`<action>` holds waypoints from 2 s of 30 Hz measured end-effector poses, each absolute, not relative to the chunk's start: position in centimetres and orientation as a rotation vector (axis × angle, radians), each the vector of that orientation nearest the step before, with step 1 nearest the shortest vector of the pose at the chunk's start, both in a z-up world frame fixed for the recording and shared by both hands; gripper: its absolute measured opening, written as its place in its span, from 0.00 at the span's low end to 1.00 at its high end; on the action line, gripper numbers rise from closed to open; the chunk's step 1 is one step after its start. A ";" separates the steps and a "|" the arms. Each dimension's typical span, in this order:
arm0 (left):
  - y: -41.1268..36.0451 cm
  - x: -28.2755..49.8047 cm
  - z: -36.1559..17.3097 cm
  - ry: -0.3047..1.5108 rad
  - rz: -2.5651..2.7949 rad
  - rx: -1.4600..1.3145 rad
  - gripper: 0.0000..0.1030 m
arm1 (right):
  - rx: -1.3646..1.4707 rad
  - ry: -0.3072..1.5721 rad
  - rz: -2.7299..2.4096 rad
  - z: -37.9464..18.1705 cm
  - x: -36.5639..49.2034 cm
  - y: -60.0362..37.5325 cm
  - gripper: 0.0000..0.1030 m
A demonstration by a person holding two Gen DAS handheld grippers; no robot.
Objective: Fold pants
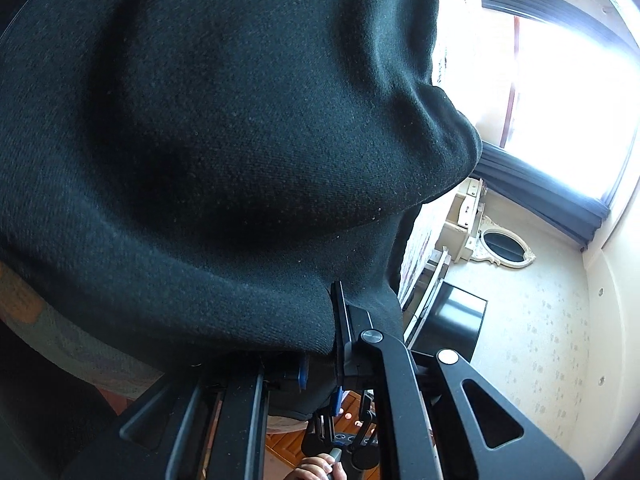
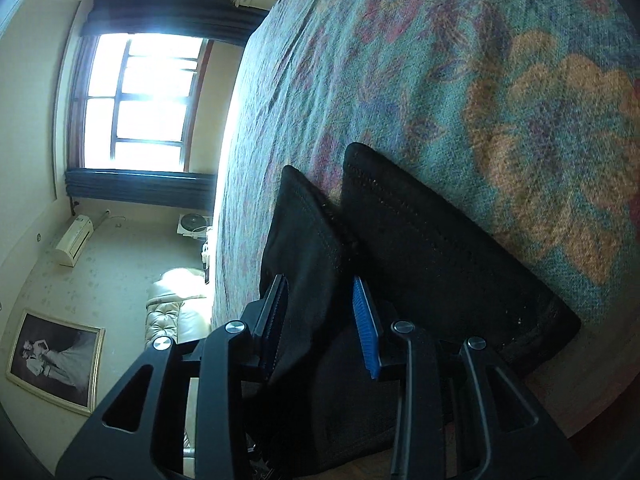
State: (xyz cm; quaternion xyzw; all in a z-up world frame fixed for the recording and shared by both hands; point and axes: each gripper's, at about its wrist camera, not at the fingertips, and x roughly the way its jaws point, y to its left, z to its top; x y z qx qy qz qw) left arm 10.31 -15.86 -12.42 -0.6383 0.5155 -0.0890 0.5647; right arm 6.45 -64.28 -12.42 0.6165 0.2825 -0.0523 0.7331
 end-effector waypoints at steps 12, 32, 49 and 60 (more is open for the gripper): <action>-15.8 10.5 -12.2 1.203 -0.228 -1.495 0.09 | 1.204 0.600 -0.117 -10.6 7.7 -63.7 0.06; -15.7 8.9 -11.9 1.250 -0.301 -1.409 0.09 | 1.153 0.581 -0.136 -8.7 -0.4 -65.1 0.06; -15.8 9.0 -11.9 1.265 -0.324 -1.374 0.09 | 1.289 0.562 -0.261 -12.1 -4.4 -67.6 0.39; -16.3 9.0 -10.6 1.290 -0.365 -1.291 0.09 | 1.155 0.556 -0.216 -9.6 -2.9 -68.0 0.58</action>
